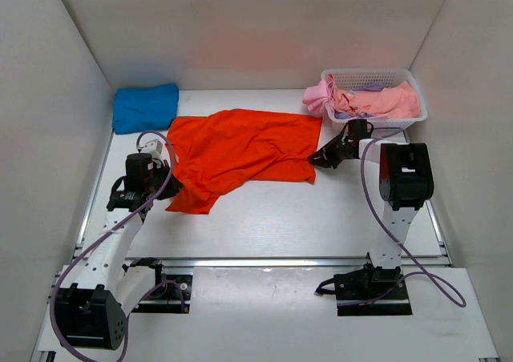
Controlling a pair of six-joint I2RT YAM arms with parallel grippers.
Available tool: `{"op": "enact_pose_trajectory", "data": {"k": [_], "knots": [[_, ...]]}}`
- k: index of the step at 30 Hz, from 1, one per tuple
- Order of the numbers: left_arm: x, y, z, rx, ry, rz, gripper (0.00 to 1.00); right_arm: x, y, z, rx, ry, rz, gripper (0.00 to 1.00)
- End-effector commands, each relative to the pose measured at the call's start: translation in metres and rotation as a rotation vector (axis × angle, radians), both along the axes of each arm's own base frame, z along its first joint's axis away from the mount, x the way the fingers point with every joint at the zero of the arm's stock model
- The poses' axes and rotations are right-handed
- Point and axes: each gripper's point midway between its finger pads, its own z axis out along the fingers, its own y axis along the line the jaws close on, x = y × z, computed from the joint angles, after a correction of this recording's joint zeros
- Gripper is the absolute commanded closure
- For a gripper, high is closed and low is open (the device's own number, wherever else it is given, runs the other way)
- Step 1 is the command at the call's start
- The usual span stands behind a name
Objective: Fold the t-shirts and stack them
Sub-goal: Flatten out the tshirt
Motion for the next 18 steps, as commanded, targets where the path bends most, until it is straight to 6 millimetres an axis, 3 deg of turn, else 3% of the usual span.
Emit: {"op": "enact_pose_trajectory", "data": {"k": [1, 2, 3, 8, 11, 14, 18], "knots": [[0.007, 0.001, 0.012, -0.002, -0.045, 0.000, 1.00, -0.001, -0.012, -0.018, -0.049, 0.036, -0.045, 0.82], [0.008, 0.001, 0.013, -0.006, -0.051, 0.002, 1.00, -0.001, -0.013, -0.018, -0.051, 0.037, -0.049, 0.86], [0.007, 0.001, 0.013, -0.003, -0.047, 0.001, 1.00, -0.002, -0.013, -0.019, -0.051, 0.040, -0.051, 1.00], [0.007, -0.001, 0.013, -0.006, -0.045, -0.004, 1.00, -0.003, -0.013, -0.016, -0.067, 0.034, -0.052, 1.00], [0.008, 0.000, 0.015, 0.002, -0.049, 0.000, 1.00, -0.003, -0.017, -0.002, -0.086, 0.001, -0.061, 1.00], [0.008, 0.000, 0.015, 0.003, -0.048, -0.003, 1.00, -0.016, -0.012, 0.011, -0.110, -0.030, -0.048, 1.00], [0.008, -0.001, 0.020, -0.003, -0.066, -0.005, 1.00, -0.050, -0.006, 0.015, -0.126, -0.032, -0.037, 1.00]]}}
